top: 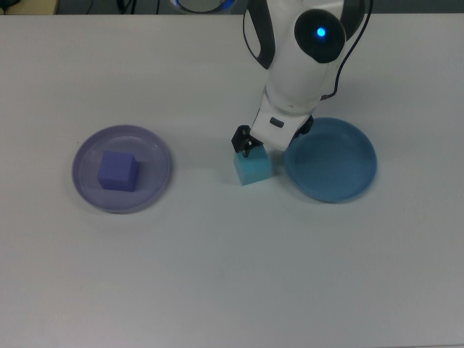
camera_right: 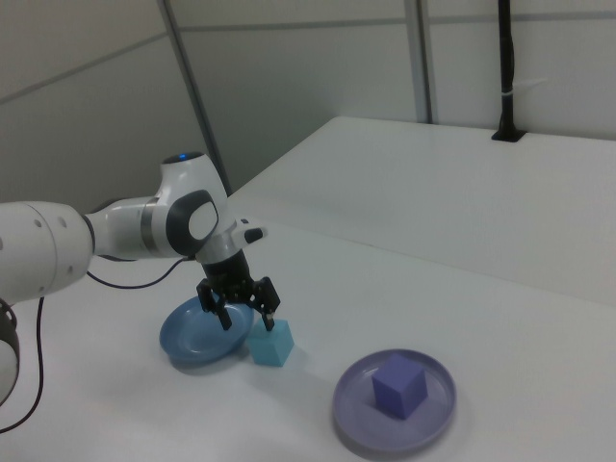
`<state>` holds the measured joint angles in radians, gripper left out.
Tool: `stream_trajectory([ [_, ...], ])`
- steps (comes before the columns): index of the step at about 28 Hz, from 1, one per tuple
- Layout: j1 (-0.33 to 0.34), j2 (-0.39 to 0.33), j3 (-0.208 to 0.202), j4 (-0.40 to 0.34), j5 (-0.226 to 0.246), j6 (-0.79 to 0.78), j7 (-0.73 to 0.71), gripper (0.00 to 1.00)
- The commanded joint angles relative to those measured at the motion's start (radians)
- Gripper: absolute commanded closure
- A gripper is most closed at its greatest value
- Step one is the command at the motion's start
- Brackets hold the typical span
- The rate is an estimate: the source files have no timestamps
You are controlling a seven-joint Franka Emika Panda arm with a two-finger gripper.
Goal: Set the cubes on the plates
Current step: 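Move the gripper to the cyan cube and grasp it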
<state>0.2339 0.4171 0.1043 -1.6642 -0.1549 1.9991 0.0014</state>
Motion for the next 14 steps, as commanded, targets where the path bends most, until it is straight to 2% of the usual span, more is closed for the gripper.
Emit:
stream_trajectory([
  [1,-0.008,0.005,-0.018,-0.003,0.005,-0.005,0.003,0.0],
  [7,-0.042,-0.011,-0.026,0.001,0.008,-0.01,0.009,0.0],
  [12,-0.036,0.005,-0.025,-0.002,-0.006,-0.003,0.011,0.0],
  [14,-0.031,0.005,-0.024,-0.008,-0.008,-0.005,0.009,0.06],
])
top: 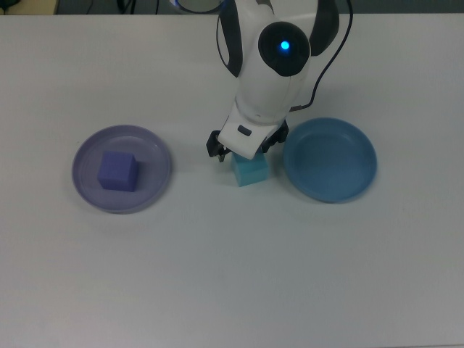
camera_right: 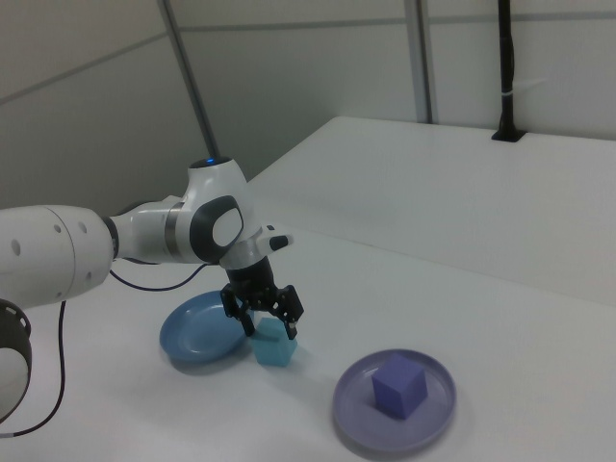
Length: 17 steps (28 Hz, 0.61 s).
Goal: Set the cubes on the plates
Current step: 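Move the gripper to the cyan cube and grasp it, then carry the cyan cube onto the light blue plate and release it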
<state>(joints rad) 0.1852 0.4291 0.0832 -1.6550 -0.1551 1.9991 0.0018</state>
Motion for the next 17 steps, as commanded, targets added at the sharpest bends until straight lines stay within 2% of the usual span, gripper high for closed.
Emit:
stream_trajectory([
  [1,0.02,-0.007,-0.003,-0.019,-0.007,-0.005,0.009,0.06],
  [5,0.031,-0.001,-0.002,-0.026,-0.009,-0.005,0.01,0.09],
  [8,0.031,0.0,-0.002,-0.025,-0.009,-0.003,0.01,0.24],
  [9,0.028,0.002,-0.002,-0.023,-0.009,-0.002,0.009,0.42],
  [13,0.023,0.0,-0.002,-0.019,-0.009,-0.003,0.006,0.65],
  [14,0.022,0.0,-0.002,-0.016,-0.009,-0.003,0.006,0.75],
  [17,0.02,-0.013,-0.003,-0.011,-0.001,-0.008,0.006,0.76],
])
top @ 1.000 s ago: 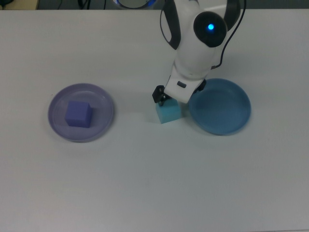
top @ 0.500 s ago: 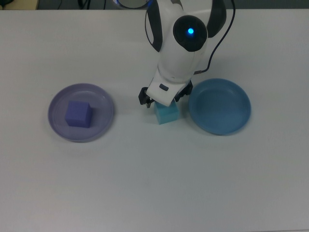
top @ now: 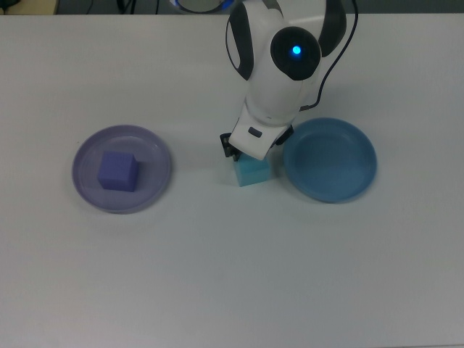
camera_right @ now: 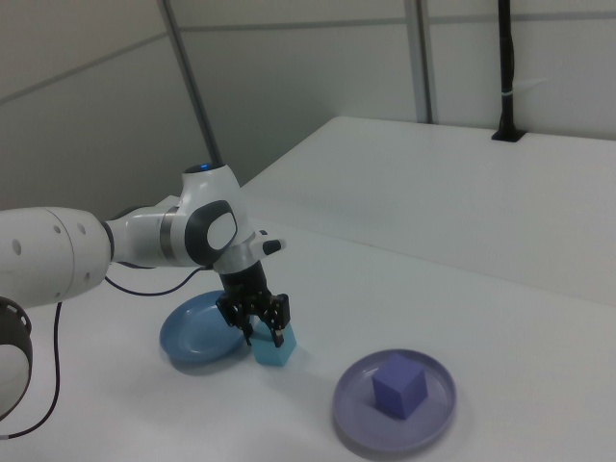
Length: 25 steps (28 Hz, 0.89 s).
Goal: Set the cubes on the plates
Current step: 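Carry the cyan cube onto the light blue plate and release it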
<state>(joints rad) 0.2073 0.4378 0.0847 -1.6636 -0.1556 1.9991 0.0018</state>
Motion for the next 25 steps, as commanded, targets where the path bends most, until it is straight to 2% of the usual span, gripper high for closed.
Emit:
stream_trajectory([
  [1,-0.003,-0.033,-0.005,-0.001,0.002,-0.011,0.004,0.76],
  [7,0.02,-0.116,0.013,0.001,0.022,-0.063,0.015,0.75],
  [11,0.069,-0.114,0.036,0.016,0.03,-0.072,0.043,0.75],
  [17,0.153,-0.103,0.038,0.016,0.019,-0.065,0.135,0.75],
  [25,0.193,-0.042,0.038,0.044,-0.007,-0.025,0.214,0.66],
])
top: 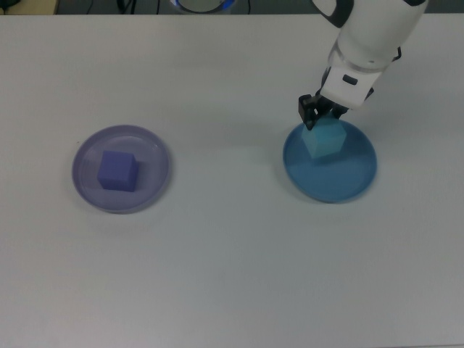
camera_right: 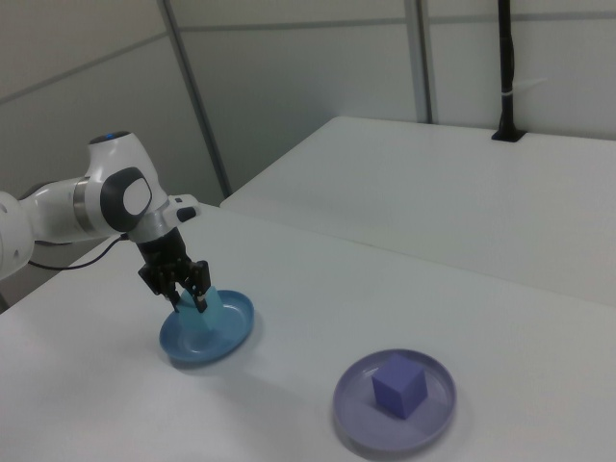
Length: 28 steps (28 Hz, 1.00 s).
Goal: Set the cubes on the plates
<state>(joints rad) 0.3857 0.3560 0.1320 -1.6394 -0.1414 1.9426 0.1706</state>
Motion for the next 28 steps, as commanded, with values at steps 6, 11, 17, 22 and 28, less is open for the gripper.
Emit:
stream_trajectory([
  [6,0.032,0.052,-0.009,0.015,-0.057,0.061,0.119,0.0],
  [11,0.032,0.028,-0.009,0.019,-0.044,0.055,0.179,0.0],
  [17,0.021,-0.087,-0.023,0.021,-0.034,-0.017,0.418,0.0],
  [22,-0.082,-0.15,-0.026,0.056,0.035,-0.178,0.412,0.0],
  [28,-0.22,-0.209,-0.026,0.075,0.071,-0.347,0.164,0.0],
])
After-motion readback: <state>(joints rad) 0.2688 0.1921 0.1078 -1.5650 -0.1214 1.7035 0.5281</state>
